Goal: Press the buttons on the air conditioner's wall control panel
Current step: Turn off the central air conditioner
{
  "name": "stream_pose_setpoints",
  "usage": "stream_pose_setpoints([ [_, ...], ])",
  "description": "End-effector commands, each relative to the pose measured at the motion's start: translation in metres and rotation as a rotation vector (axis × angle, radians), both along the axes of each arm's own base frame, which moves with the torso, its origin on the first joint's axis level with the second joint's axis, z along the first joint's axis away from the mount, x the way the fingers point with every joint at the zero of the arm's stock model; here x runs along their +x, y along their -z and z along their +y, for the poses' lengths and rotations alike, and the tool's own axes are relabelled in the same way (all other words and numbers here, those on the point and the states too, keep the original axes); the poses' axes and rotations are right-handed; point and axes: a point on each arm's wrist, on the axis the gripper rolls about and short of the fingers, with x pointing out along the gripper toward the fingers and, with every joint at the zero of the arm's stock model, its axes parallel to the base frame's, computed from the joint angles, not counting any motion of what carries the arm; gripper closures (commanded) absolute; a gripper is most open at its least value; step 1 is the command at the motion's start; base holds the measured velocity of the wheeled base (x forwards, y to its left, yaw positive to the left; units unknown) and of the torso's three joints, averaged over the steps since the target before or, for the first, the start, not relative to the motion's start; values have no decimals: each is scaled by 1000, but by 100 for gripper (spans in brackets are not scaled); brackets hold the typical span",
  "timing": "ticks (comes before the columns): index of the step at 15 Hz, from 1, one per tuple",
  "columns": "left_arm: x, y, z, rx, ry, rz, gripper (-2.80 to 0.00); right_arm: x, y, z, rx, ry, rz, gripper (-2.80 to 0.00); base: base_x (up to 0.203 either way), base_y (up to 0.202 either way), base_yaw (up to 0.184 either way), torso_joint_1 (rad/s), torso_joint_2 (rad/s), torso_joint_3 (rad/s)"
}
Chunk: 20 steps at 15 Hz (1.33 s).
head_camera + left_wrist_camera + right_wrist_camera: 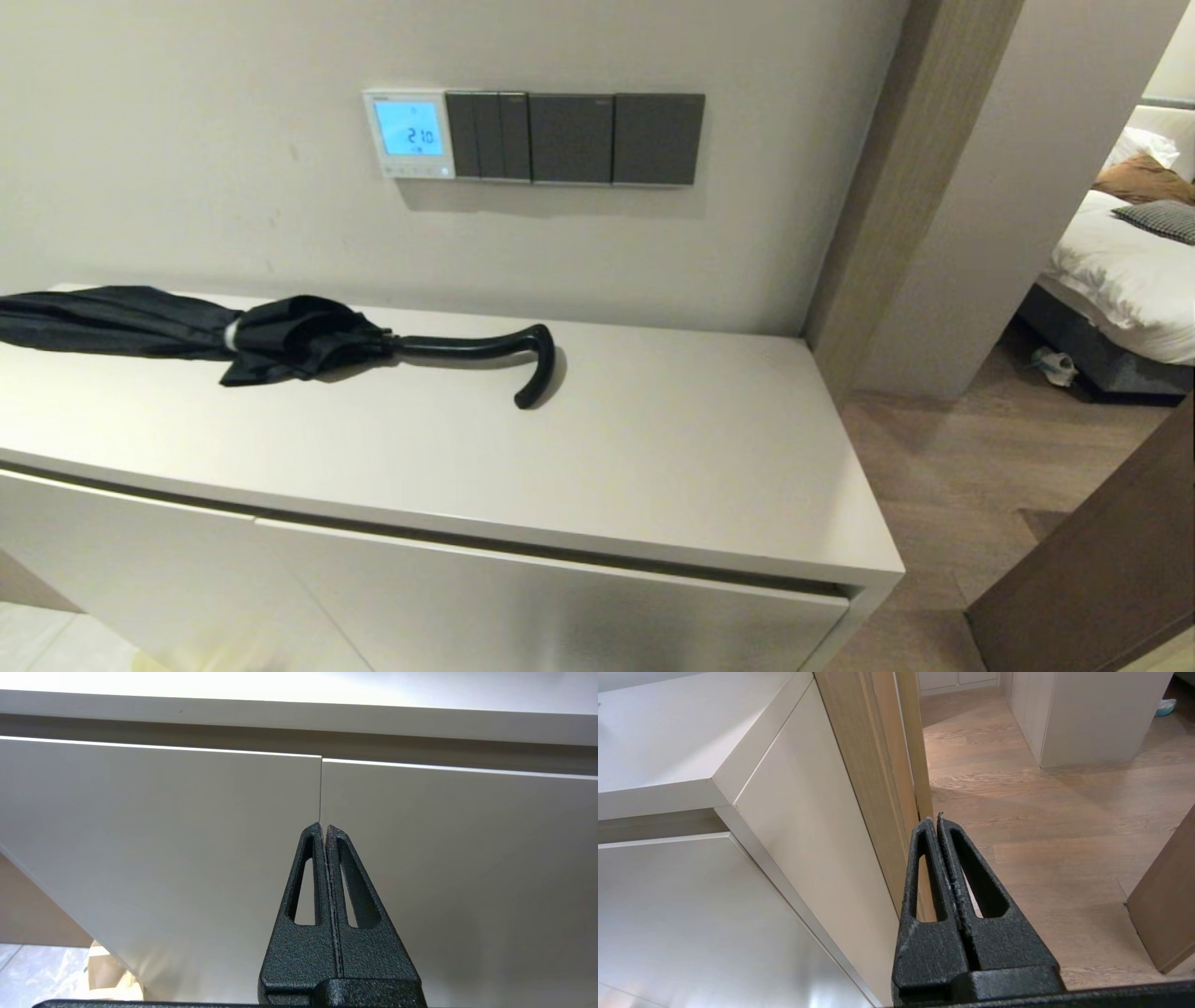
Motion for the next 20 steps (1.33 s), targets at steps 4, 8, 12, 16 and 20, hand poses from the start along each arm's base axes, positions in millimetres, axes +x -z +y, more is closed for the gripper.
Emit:
stream_pose_setpoints([
  [4,0,1,0,0,0,3,0,0,0,0,2,0,2,0,0,0,0,0,0,0],
  [8,0,1,0,0,0,3,0,0,0,0,2,0,0,0,0,0,0,0,0,0],
  [12,0,1,0,2,1,4,0,0,0,0,2,0,2,0,0,0,0,0,0,0],
  [16,0,0,0,1,1,2,0,0,0,0,2,0,3,0,0,0,0,0,0,0],
  [20,0,0,0,2,0,0,0,0,0,0,2,0,2,0,0,0,0,0,0,0],
])
